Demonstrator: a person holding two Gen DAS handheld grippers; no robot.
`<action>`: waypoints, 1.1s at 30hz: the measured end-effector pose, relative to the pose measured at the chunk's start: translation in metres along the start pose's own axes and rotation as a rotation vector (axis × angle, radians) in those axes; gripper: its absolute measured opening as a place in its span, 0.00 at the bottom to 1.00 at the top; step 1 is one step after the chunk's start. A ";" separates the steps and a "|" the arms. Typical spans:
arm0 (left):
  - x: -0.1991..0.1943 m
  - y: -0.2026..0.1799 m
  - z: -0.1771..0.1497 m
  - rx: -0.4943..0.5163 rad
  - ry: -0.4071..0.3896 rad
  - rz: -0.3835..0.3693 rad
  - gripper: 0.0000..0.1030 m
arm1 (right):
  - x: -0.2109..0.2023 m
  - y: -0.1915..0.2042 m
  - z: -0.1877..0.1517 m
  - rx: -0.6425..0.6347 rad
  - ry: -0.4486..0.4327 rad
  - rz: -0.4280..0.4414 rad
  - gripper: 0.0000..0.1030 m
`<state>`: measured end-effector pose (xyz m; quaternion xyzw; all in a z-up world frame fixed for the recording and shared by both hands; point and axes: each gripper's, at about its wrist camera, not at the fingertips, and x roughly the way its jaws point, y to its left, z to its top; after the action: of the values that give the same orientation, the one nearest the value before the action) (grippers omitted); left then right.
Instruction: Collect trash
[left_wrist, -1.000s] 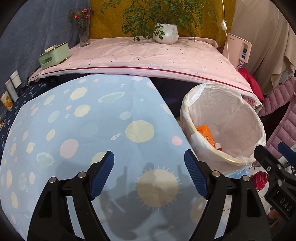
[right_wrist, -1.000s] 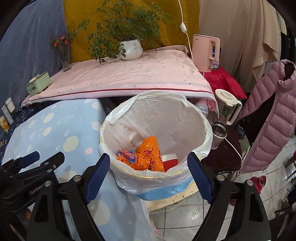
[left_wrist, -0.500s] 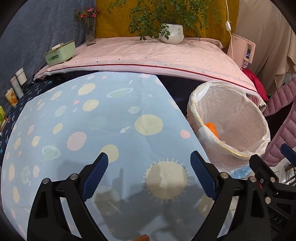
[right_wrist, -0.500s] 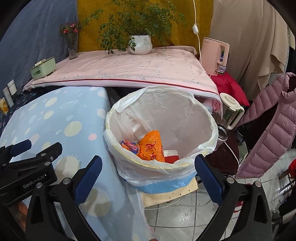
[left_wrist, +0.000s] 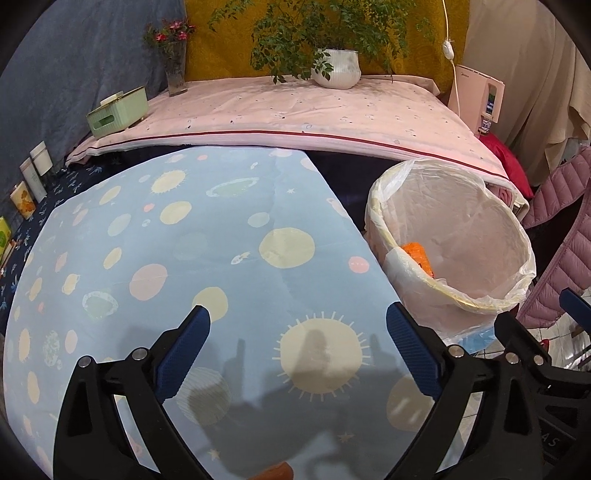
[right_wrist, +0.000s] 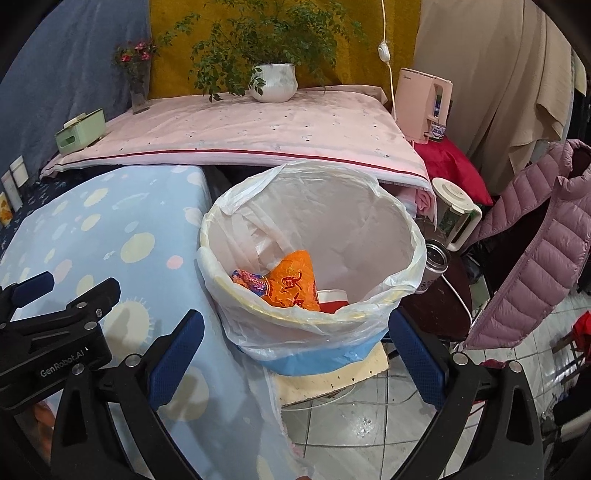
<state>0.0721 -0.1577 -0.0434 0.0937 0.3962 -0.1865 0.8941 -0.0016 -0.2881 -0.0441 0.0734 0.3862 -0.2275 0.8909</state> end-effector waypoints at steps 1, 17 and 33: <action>0.000 -0.001 0.000 0.001 0.001 -0.002 0.89 | 0.000 -0.001 0.000 0.001 0.001 -0.001 0.94; -0.003 -0.015 0.001 0.017 0.002 -0.005 0.89 | -0.001 -0.016 -0.003 0.018 0.013 -0.021 0.94; -0.005 -0.022 0.000 0.028 -0.001 0.001 0.89 | 0.000 -0.021 -0.005 0.024 0.016 -0.033 0.94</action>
<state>0.0597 -0.1768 -0.0403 0.1065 0.3929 -0.1917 0.8930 -0.0151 -0.3048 -0.0466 0.0792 0.3916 -0.2463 0.8830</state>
